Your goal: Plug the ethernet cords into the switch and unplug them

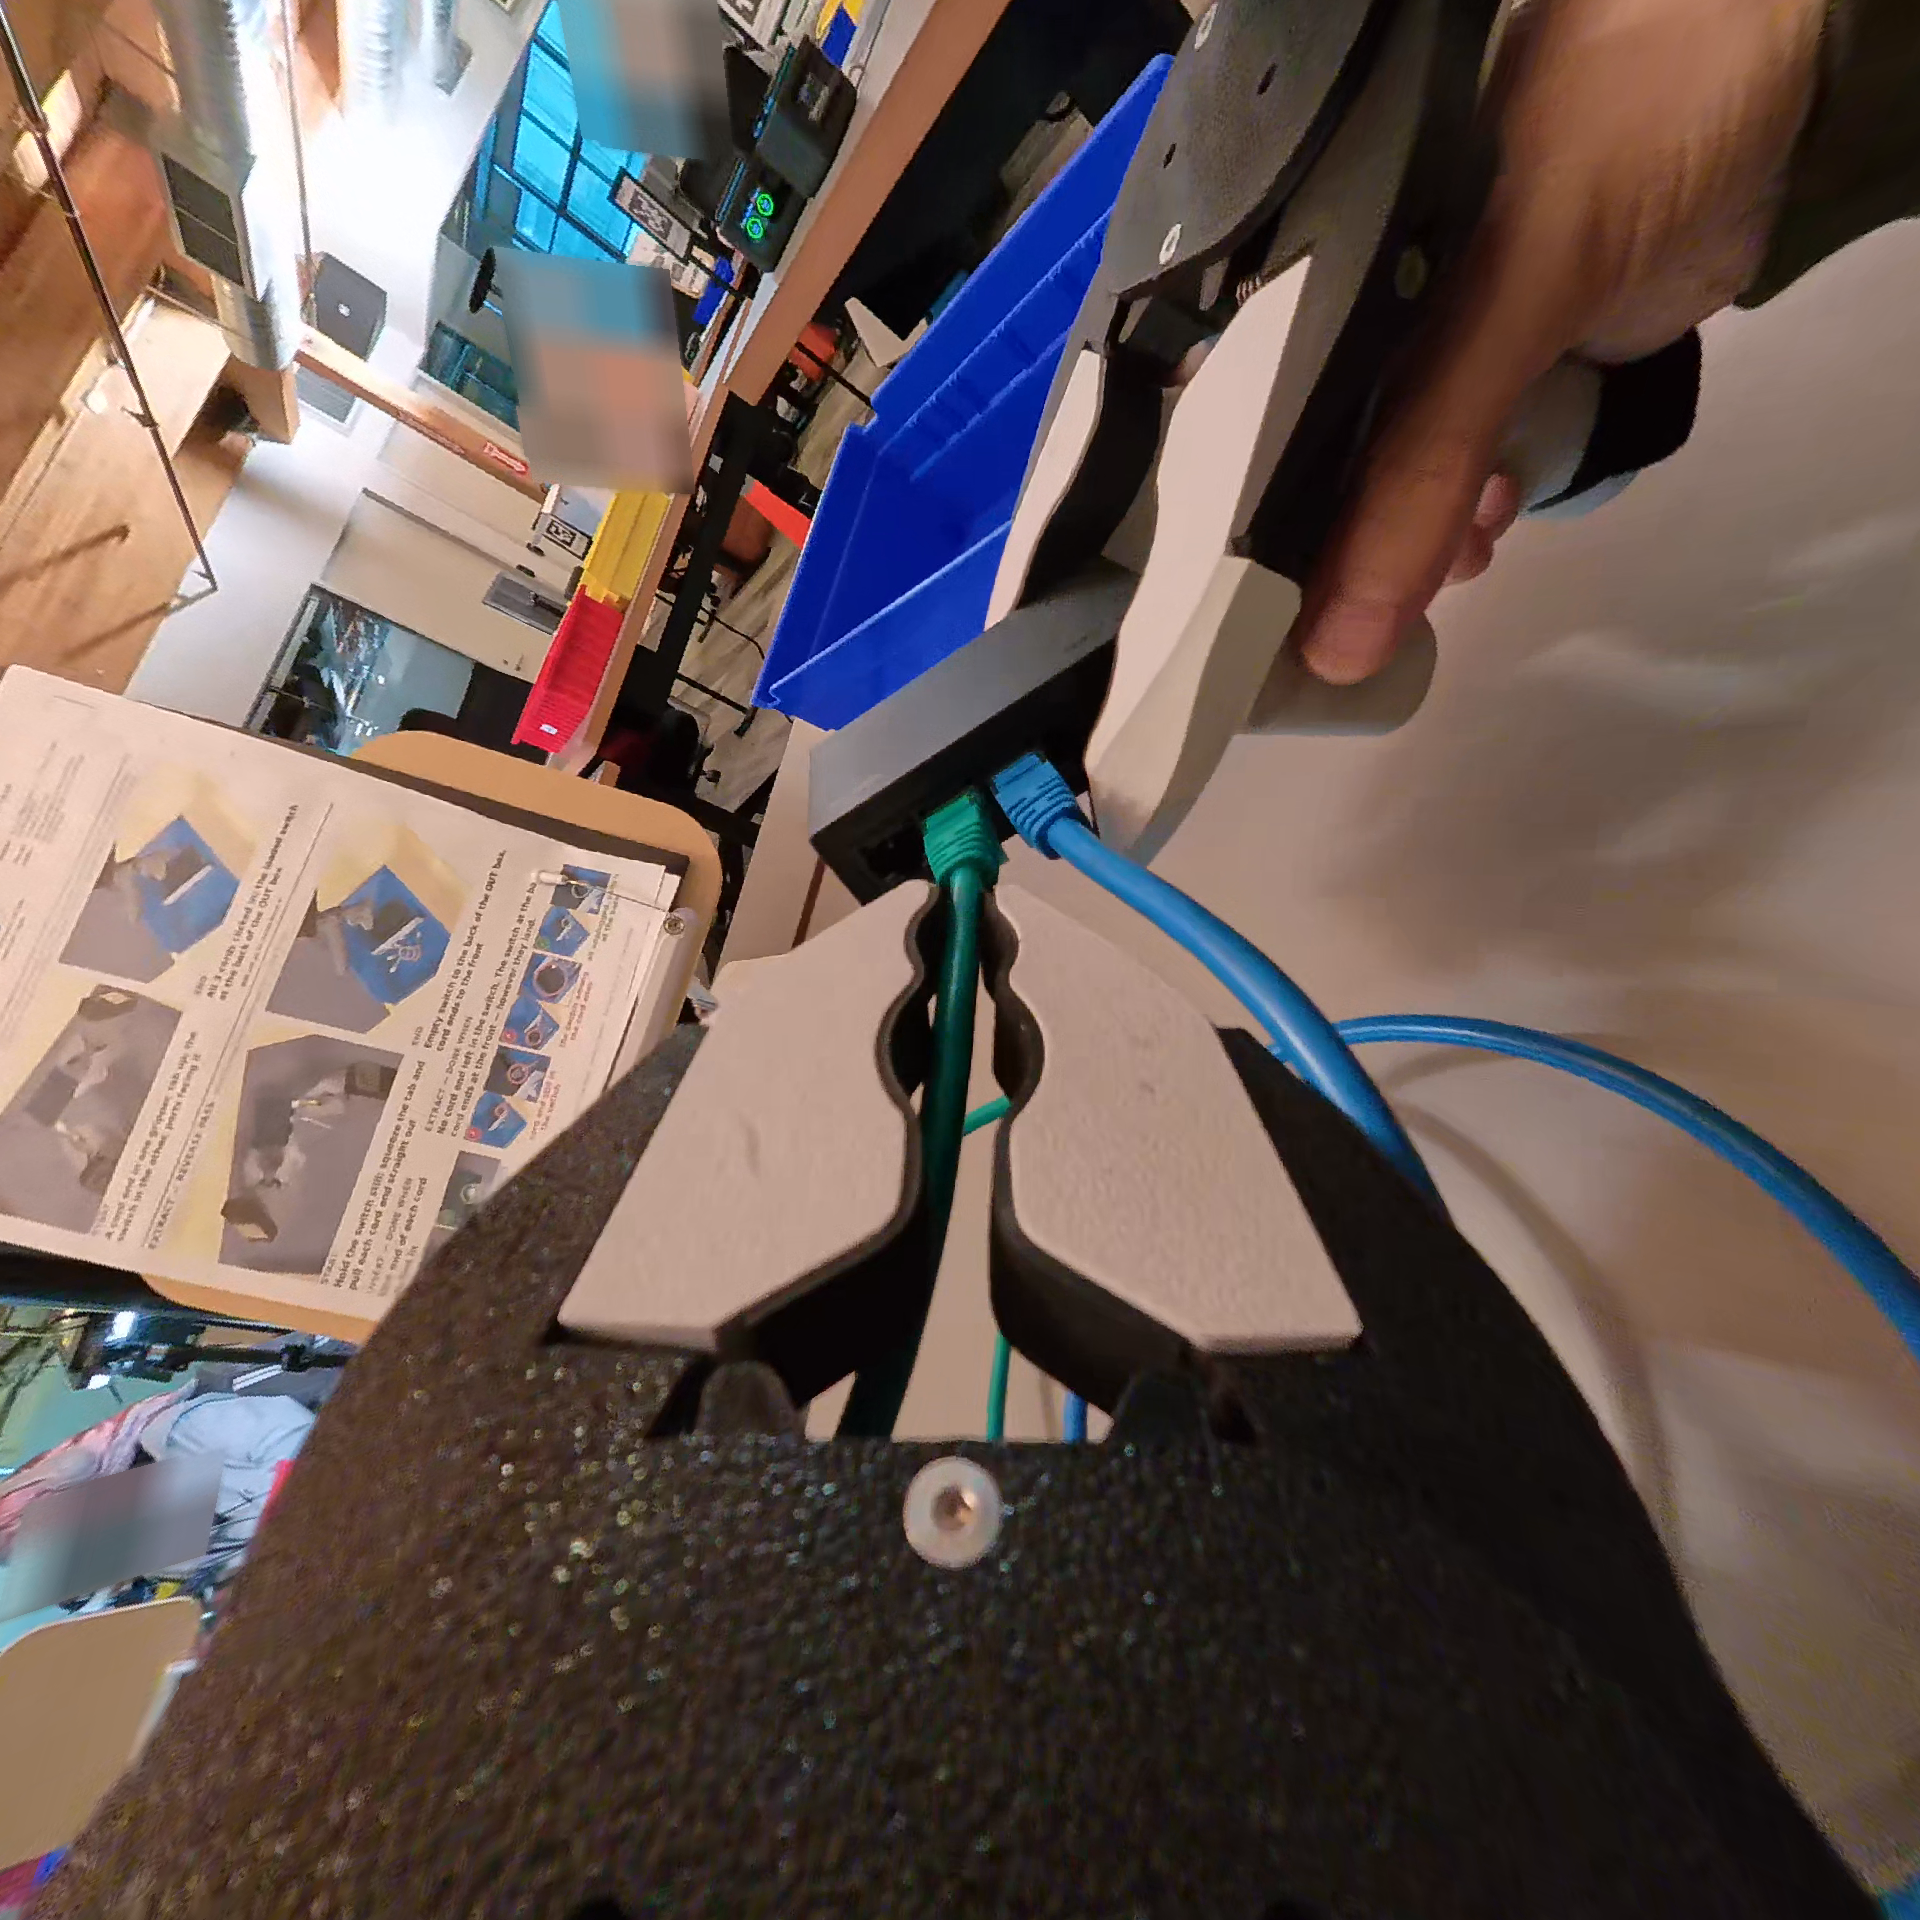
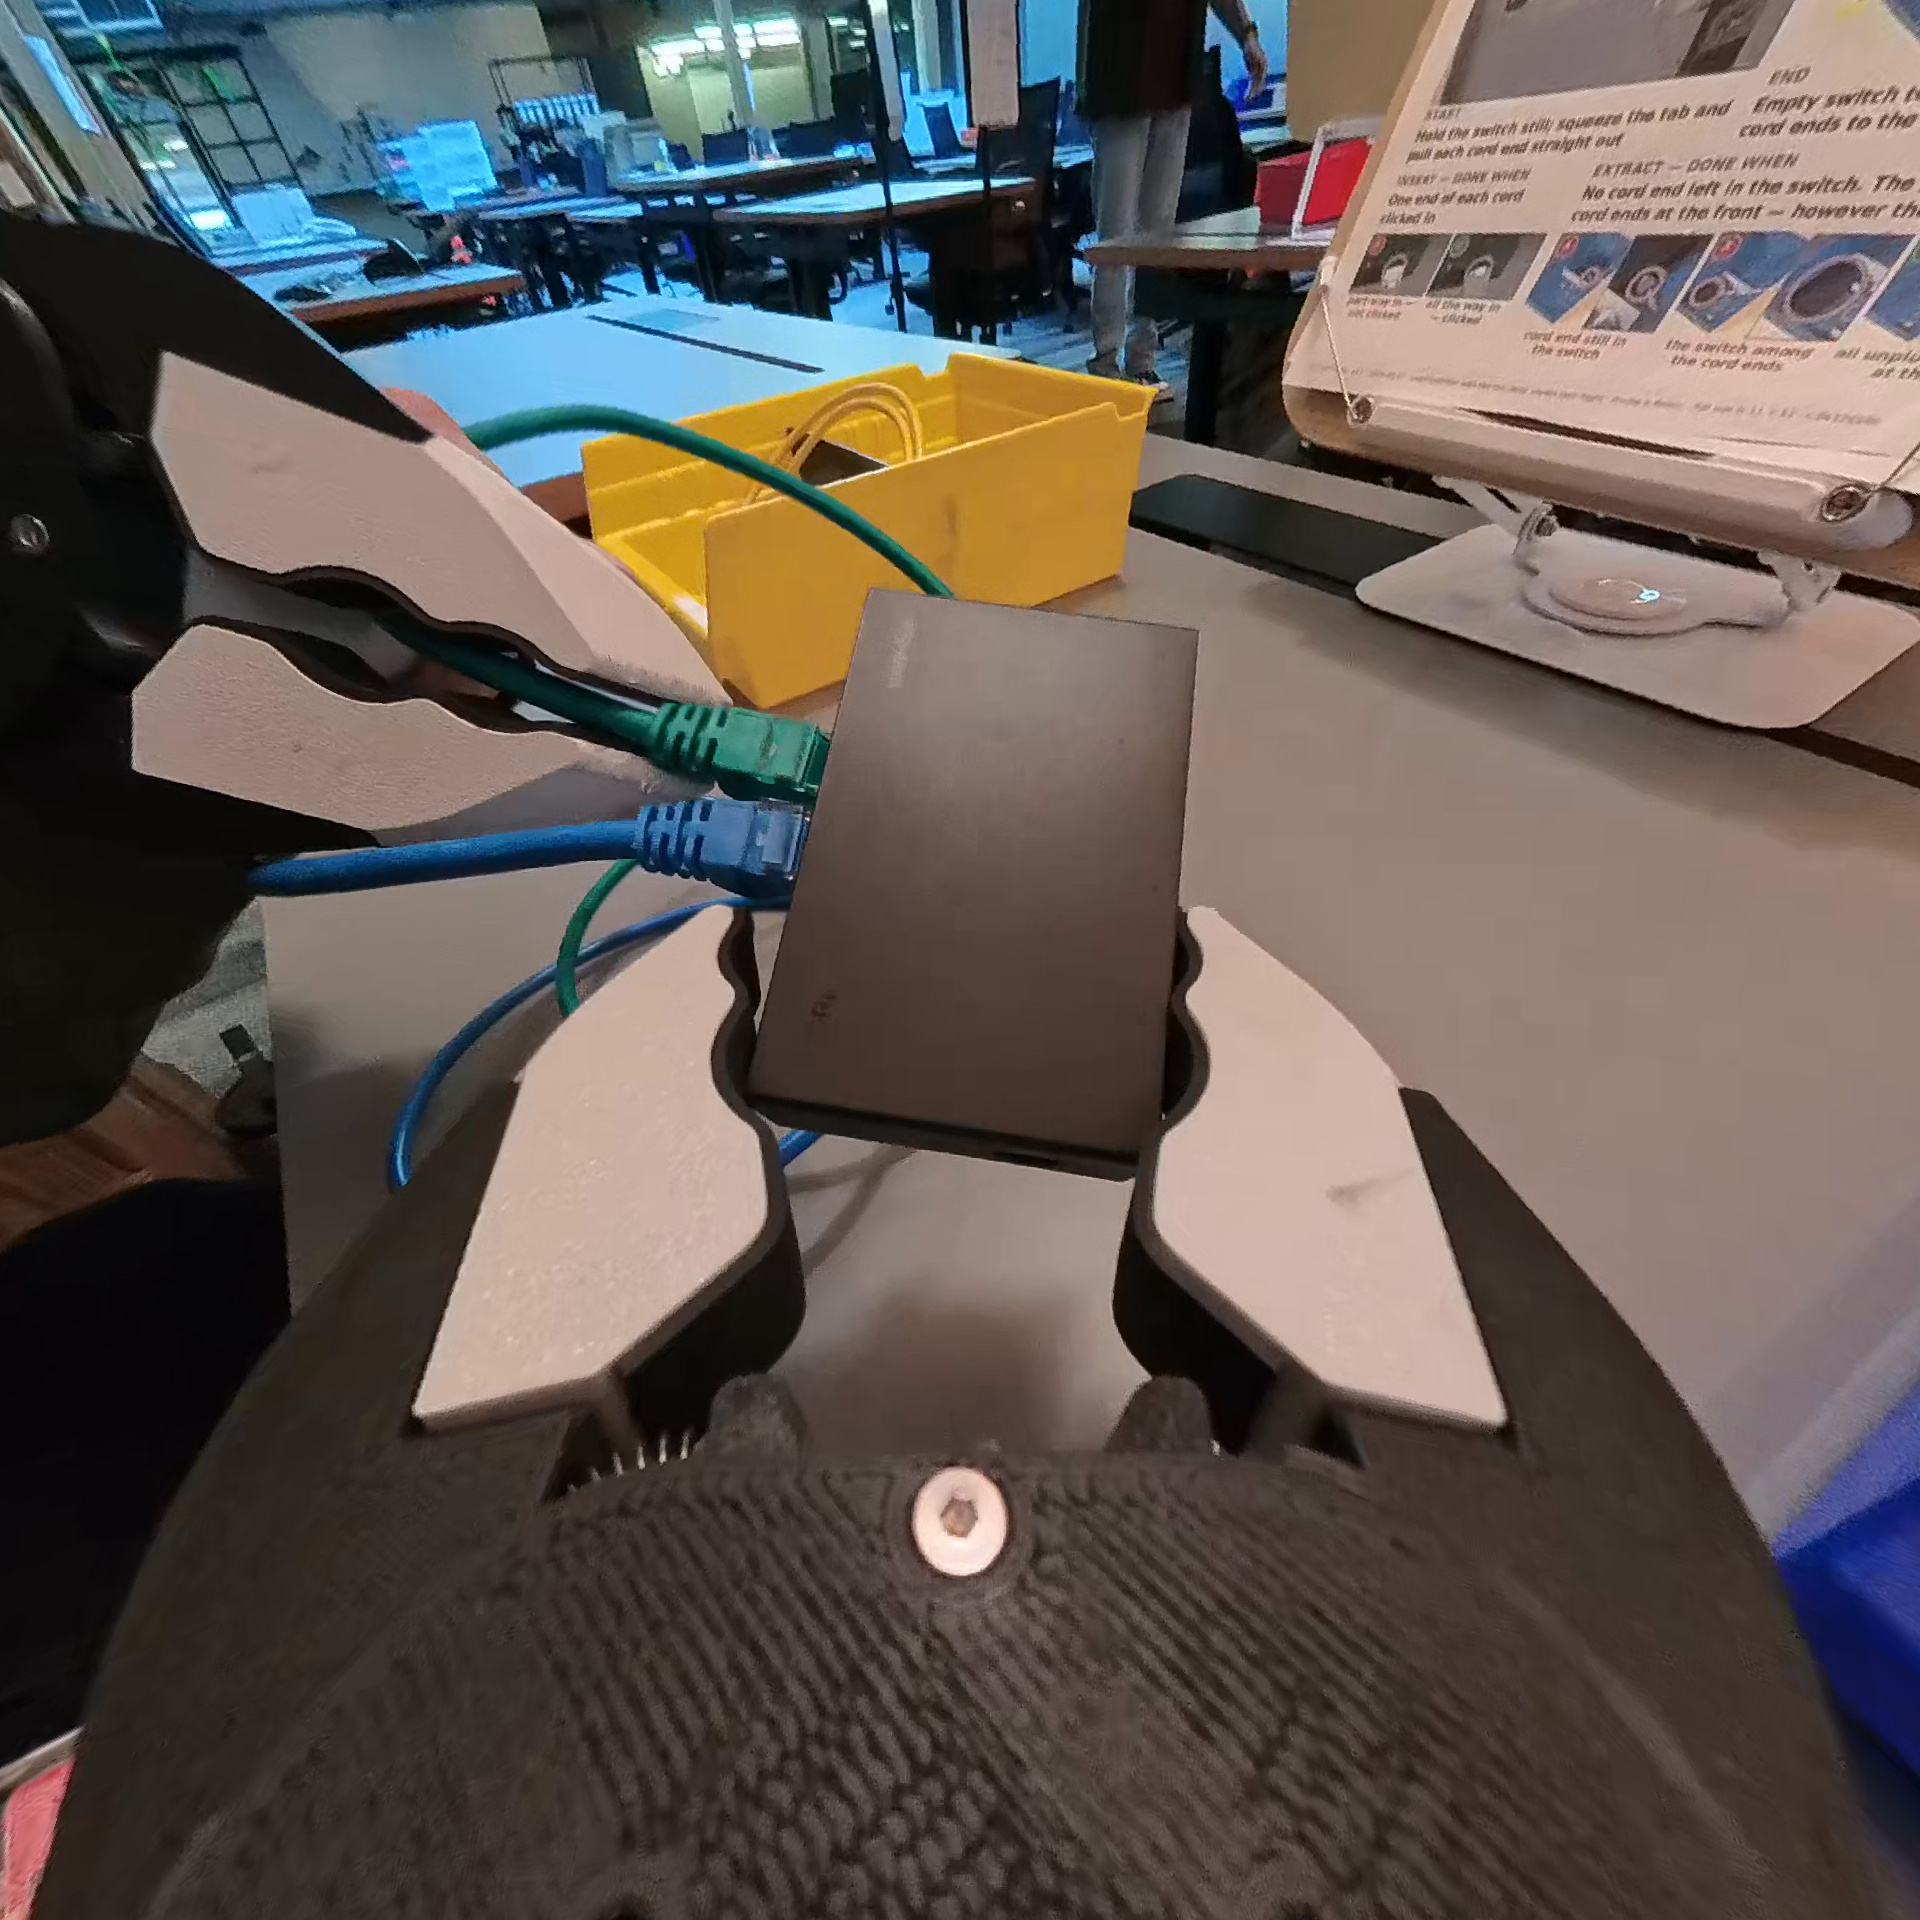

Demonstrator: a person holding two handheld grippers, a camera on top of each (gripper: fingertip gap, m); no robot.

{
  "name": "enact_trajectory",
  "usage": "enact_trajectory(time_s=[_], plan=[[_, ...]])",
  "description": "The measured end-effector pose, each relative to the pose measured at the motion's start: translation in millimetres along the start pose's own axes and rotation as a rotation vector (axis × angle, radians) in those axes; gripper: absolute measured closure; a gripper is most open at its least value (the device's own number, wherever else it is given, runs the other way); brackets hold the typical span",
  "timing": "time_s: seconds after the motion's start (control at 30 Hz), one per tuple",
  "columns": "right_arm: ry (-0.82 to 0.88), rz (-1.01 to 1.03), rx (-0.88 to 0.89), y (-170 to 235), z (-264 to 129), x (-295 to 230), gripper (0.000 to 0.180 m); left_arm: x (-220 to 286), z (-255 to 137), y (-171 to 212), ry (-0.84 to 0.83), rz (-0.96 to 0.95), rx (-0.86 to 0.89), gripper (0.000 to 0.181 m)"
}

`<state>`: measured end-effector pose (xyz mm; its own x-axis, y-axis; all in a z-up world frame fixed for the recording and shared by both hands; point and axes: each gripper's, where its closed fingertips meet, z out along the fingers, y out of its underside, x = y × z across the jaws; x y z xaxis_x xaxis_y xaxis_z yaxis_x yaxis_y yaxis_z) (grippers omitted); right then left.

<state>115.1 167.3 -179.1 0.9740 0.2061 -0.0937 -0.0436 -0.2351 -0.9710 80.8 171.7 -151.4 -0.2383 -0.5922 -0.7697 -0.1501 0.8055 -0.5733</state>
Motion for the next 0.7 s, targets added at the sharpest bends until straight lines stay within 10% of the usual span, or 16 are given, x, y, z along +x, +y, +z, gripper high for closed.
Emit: enact_trajectory(time_s=[0.7], plan=[[0.136,-0.057,0.108,-9.8,4.6,8.4,0.105,-4.9,0.3,1.1,0.007,-0.360,0.059,0.171]])
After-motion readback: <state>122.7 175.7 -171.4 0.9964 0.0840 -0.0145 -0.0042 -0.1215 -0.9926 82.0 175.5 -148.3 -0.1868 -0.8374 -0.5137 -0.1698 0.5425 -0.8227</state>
